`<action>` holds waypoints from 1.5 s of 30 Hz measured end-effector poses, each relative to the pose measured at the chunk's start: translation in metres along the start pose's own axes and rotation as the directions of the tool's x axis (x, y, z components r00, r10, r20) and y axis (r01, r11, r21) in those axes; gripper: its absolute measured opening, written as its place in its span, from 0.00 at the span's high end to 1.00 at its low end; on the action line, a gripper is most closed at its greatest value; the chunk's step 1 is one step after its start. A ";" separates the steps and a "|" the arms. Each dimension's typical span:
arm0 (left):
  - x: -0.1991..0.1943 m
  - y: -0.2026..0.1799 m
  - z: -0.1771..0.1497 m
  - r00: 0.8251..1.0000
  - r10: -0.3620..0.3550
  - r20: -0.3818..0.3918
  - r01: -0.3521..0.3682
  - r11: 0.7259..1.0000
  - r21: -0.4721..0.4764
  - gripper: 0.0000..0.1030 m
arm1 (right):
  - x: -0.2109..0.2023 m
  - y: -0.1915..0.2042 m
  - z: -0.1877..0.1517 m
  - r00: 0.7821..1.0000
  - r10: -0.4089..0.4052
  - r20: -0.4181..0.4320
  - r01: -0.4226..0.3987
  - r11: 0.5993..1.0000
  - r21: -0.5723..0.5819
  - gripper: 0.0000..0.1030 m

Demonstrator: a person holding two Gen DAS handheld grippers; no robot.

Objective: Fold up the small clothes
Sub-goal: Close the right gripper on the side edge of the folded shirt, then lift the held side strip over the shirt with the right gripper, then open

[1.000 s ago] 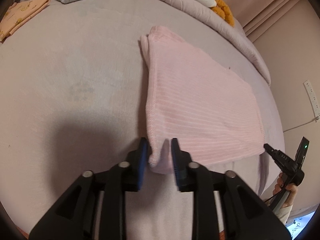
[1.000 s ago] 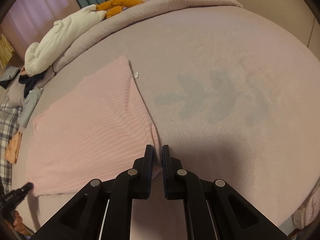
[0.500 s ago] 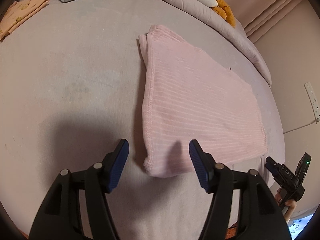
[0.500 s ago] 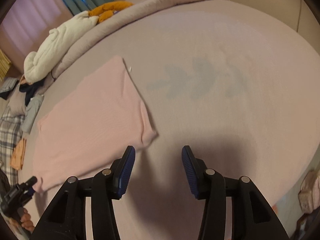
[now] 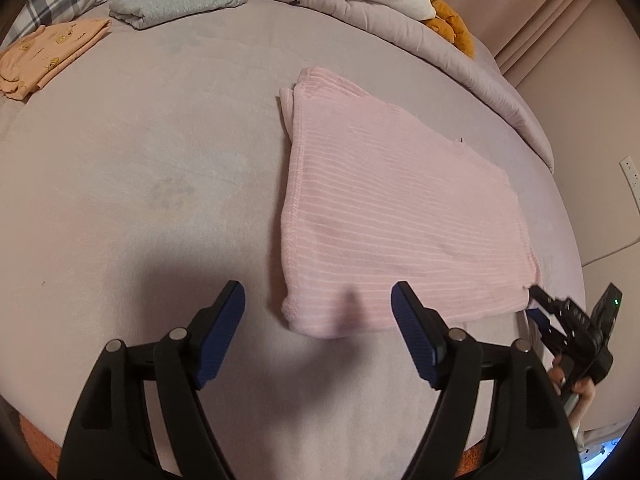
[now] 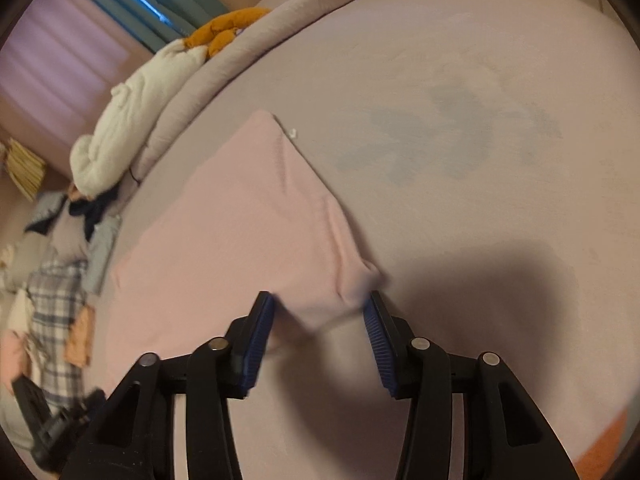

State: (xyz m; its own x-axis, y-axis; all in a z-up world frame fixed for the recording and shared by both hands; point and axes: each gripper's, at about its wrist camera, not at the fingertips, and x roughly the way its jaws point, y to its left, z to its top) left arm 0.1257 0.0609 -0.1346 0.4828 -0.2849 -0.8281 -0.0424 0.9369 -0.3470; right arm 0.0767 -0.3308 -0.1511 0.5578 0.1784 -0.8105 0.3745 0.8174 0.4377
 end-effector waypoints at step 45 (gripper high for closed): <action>-0.002 -0.010 -0.017 0.993 -0.086 -0.084 0.088 0.996 0.020 0.89 | -0.037 0.033 0.022 0.989 0.004 0.145 0.011 0.995 -0.098 0.89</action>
State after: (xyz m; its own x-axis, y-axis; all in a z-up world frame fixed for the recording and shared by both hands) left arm 0.1101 0.0488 -0.1370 0.4090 -0.3803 -0.8295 0.0175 0.9121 -0.4096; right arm 0.0843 -0.3226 -0.0987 0.6606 0.1000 -0.7440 0.3063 0.8689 0.3888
